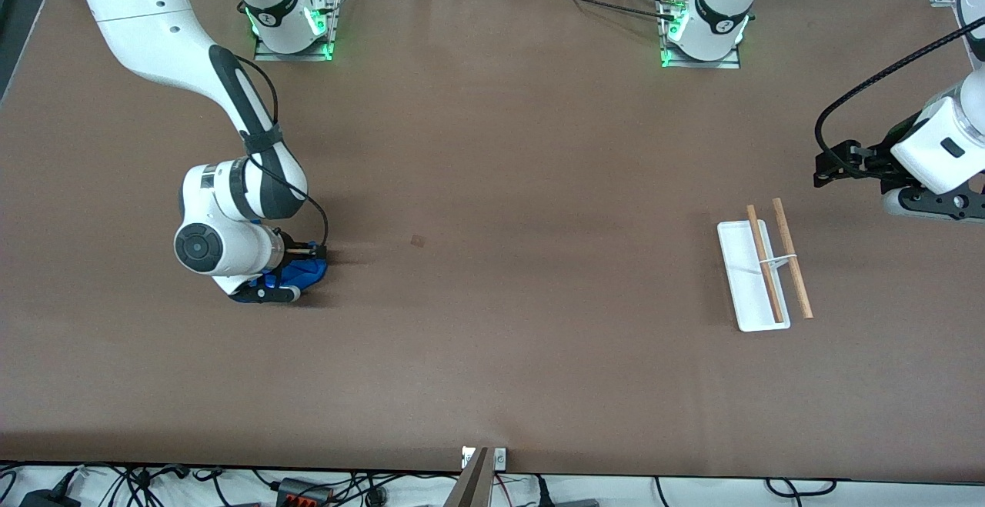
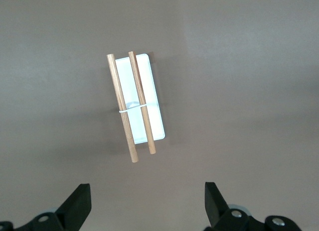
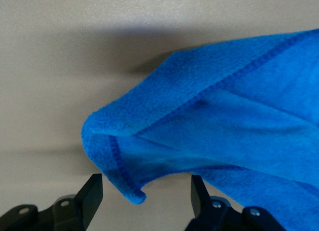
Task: Pass towel and hang on rack
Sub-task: 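Grasp the blue towel with the right gripper and lift it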
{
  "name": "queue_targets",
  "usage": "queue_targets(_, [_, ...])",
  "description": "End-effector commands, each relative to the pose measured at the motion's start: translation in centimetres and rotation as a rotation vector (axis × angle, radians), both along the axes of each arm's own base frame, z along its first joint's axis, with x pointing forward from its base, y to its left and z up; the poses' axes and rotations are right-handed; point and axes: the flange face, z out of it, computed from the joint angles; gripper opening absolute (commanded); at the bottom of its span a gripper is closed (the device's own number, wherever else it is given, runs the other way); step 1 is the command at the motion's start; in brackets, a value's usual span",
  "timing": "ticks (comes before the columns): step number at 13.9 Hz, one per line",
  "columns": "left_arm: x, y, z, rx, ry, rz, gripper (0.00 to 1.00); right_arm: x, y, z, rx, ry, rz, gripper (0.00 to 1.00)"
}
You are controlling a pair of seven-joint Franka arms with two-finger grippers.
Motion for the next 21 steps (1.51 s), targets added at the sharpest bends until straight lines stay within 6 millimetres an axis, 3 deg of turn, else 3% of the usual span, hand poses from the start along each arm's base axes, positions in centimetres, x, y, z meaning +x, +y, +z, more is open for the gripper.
queue_targets(1, [-0.2,0.3,0.3,0.013,0.002,-0.018,1.0,0.5,1.2,0.2,0.007,-0.011,-0.016,0.79])
queue_targets(2, [-0.1,0.3,0.2,0.013,0.003,-0.018,1.0,0.5,1.2,0.1,0.007,-0.009,-0.014,0.78])
queue_targets(4, [-0.1,0.3,0.2,0.013,0.003,-0.018,1.0,0.4,1.3,-0.1,0.007,-0.004,-0.01,0.67])
queue_targets(7, [-0.1,0.3,0.2,0.013,0.003,-0.018,1.0,0.3,1.3,-0.3,0.009,0.002,0.002,0.4])
queue_targets(10, [-0.1,0.3,0.3,0.013,0.002,-0.018,1.0,0.2,1.4,-0.2,0.01,0.005,0.01,0.06])
queue_targets(11, [-0.1,0.3,0.2,0.013,0.003,-0.018,1.0,0.2,1.4,-0.1,0.011,0.005,0.009,0.0])
queue_targets(16, [0.0,0.4,0.1,0.013,0.005,-0.017,1.0,1.3,3.3,2.3,0.027,-0.032,0.033,0.0])
queue_targets(18, [0.0,0.4,0.0,0.014,0.006,-0.017,1.0,2.2,3.9,5.3,0.03,-0.026,0.042,0.0])
queue_targets(21, [0.0,0.5,0.0,0.014,0.006,-0.015,1.0,3.8,4.7,11.8,0.031,0.008,0.06,0.0])
